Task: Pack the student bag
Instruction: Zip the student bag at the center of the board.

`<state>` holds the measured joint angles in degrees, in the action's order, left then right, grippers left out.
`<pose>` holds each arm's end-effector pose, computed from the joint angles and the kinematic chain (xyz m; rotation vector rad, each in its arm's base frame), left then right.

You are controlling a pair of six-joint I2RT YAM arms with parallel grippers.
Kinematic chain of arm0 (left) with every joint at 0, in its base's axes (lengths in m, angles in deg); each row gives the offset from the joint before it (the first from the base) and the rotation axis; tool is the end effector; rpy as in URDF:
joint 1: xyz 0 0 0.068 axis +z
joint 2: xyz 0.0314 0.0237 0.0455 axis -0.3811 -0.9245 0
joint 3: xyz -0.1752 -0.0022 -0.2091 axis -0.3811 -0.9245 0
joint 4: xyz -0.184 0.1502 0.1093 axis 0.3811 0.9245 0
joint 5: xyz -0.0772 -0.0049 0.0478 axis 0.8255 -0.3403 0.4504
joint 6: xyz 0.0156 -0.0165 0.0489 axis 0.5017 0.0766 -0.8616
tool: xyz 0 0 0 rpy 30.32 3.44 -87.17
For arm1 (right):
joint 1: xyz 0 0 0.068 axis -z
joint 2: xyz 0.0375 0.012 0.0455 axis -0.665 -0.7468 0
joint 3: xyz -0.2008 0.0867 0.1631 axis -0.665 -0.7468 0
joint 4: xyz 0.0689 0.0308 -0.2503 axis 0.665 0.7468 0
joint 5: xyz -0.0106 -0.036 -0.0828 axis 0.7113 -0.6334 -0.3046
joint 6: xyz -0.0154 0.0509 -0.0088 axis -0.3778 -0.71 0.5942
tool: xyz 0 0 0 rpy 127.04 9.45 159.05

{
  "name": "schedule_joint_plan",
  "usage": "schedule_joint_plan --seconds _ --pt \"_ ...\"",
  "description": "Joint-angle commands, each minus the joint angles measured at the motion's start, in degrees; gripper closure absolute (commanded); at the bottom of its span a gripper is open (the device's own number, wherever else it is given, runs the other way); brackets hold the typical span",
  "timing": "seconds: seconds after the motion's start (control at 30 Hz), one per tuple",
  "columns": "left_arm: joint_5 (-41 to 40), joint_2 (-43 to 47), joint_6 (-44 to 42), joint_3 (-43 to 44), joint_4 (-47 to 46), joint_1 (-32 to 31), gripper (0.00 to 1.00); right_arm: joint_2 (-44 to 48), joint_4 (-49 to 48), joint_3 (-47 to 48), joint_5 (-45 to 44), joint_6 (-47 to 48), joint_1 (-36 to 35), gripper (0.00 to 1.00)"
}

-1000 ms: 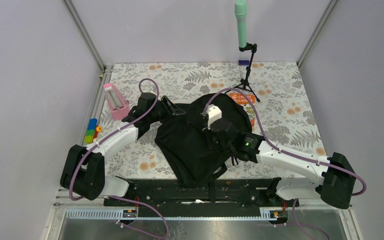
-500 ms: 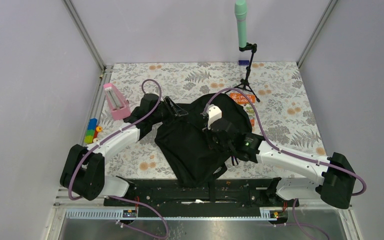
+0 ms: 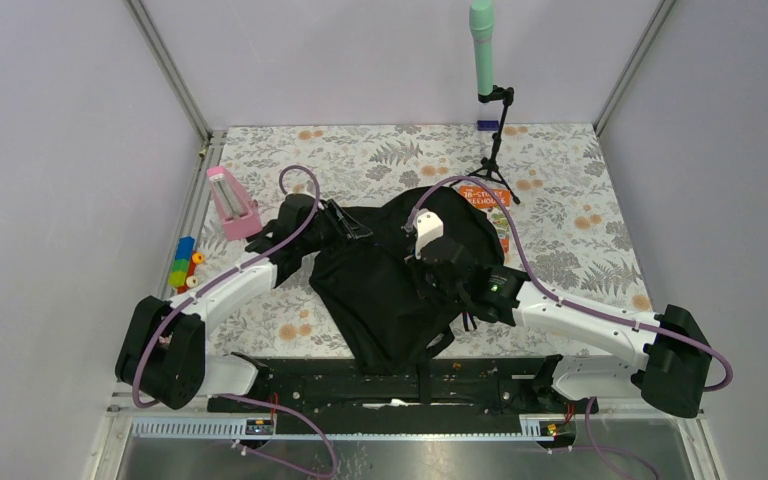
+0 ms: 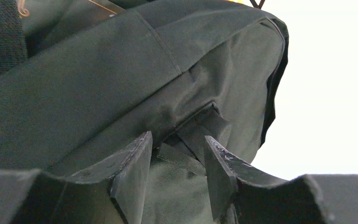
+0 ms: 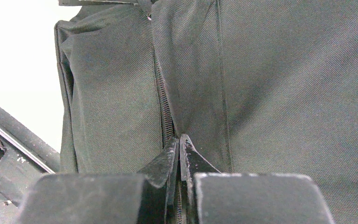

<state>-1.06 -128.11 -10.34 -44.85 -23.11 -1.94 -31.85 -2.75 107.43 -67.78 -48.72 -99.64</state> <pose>0.2559 -0.1254 0.2295 -0.5463 2.2785 -1.0588 0.1539 0.2269 0.2762 -0.6071 2.0071 0.4809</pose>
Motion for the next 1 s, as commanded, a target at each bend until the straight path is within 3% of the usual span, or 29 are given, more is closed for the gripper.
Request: schedule_joint_plan --seconds 0.0,0.17,0.57,0.97 --pt "-0.22 2.33 2.05 -0.21 -3.72 -1.16 0.56 0.92 -3.73 1.84 0.65 -0.73 0.00 1.00" --pt "-0.85 1.58 2.08 0.12 -3.86 -1.33 0.62 0.87 -3.68 1.80 1.00 -0.96 0.03 1.00" --pt "-4.38 3.47 1.32 -0.45 -2.17 -1.33 1.00 1.44 -3.63 1.47 0.74 -0.71 -0.01 1.00" --pt "-9.47 -0.86 -6.17 1.71 -0.98 -1.16 1.00 7.98 -7.46 -2.61 -0.75 -1.22 0.03 1.00"
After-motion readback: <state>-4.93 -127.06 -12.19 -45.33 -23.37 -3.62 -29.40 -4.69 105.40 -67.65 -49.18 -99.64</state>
